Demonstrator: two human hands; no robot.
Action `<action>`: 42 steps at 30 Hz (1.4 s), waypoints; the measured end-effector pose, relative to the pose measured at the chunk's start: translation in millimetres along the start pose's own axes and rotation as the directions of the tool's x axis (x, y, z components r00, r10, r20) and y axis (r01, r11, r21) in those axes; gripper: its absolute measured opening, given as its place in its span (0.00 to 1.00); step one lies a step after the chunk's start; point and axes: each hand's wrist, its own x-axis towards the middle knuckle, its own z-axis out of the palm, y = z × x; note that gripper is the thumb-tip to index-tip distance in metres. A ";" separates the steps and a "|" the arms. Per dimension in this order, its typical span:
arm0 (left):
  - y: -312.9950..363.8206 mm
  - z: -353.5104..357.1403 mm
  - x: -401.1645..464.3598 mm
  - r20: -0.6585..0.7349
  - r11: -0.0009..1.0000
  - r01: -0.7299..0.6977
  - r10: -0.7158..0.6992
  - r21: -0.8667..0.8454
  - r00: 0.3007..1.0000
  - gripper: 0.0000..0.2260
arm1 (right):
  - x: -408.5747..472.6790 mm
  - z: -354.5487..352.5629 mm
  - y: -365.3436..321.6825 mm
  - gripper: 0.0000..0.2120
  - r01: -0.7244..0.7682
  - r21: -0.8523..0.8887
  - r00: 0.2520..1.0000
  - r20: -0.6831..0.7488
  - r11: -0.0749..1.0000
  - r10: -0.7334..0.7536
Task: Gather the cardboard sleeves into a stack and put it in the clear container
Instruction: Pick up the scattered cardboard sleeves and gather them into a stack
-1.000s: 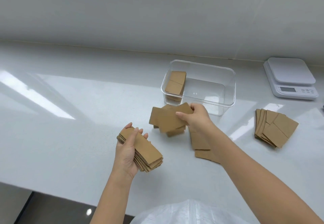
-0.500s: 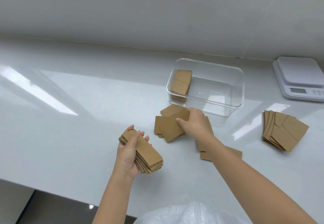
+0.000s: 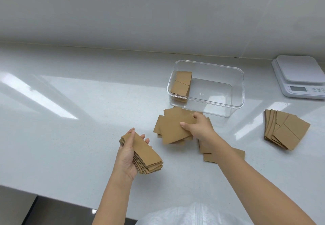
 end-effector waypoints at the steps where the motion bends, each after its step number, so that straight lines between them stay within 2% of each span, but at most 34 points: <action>1: 1.0 -0.7 0.8 0.012 1.000 0.012 -0.012 0.005 1.000 0.12 | -4.7 -4.4 -1.0 0.11 -0.015 0.155 0.998 0.069 0.988 0.005; 2: 1.2 -0.8 1.3 0.043 1.000 0.014 -0.015 0.017 0.999 0.12 | -11.0 -8.8 -2.2 0.06 -0.038 0.283 0.989 0.147 0.958 -0.004; 4: 1.3 1.8 -0.4 0.157 0.998 0.016 -0.025 0.057 0.987 0.12 | -27.2 -16.0 -6.6 0.05 -0.062 0.413 0.958 0.279 0.909 -0.061; 7: -0.6 14.0 -9.0 0.362 0.987 0.082 -0.127 0.137 0.924 0.20 | -46.5 -18.8 -7.8 0.07 -0.046 0.441 0.923 0.361 0.896 -0.130; 10: -5.7 28.6 -17.2 0.485 0.961 0.148 -0.248 0.234 0.839 0.30 | -57.4 -16.3 -3.5 0.06 -0.017 0.418 0.924 0.353 0.908 -0.145; 12: -9.9 32.4 -17.6 0.528 0.959 0.118 -0.242 0.258 0.814 0.28 | -62.4 -17.3 -0.7 0.06 0.001 0.401 0.930 0.336 0.916 -0.148; 14: -14.0 34.0 -19.5 0.535 0.959 0.116 -0.242 0.259 0.809 0.21 | -68.9 -20.2 1.5 0.06 0.036 0.364 0.939 0.306 0.931 -0.156; 16: -16.1 34.8 -23.2 0.536 0.952 0.166 -0.283 0.257 0.796 0.20 | -74.4 -21.4 3.1 0.06 0.079 0.305 0.949 0.268 0.949 -0.165; 20: -19.0 32.9 -32.2 0.524 0.919 0.208 -0.365 0.335 0.770 0.26 | -88.4 -24.8 3.2 0.07 0.170 0.169 0.956 0.213 0.971 -0.204; 25: -24.2 26.5 -40.7 0.497 0.894 0.128 -0.352 0.430 0.793 0.21 | -93.4 -37.9 5.7 0.12 0.216 -0.064 0.969 0.135 0.974 -0.206; 28: -28.0 26.6 -47.8 0.506 0.876 0.098 -0.360 0.473 0.784 0.18 | -97.3 -38.7 0.2 0.15 0.312 -0.154 0.949 0.103 0.937 -0.299; 32: -33.0 29.7 -54.4 0.547 0.878 0.104 -0.379 0.467 0.746 0.19 | -105.4 -28.1 -7.3 0.19 0.480 -0.280 0.877 0.129 0.832 -0.463; 36: -36.1 25.1 -55.2 0.609 0.901 0.082 -0.352 0.426 0.711 0.25 | -104.7 -26.9 -3.8 0.21 0.576 -0.369 0.813 0.163 0.729 -0.560; 38: -42.1 24.4 -55.3 0.599 0.898 0.072 -0.346 0.433 0.722 0.26 | -103.0 -25.2 0.8 0.22 0.588 -0.353 0.807 0.185 0.728 -0.561; 42: -49.8 22.7 -51.3 0.551 0.900 0.082 -0.332 0.428 0.766 0.20 | -97.9 -17.5 13.5 0.21 0.603 -0.387 0.795 0.215 0.698 -0.567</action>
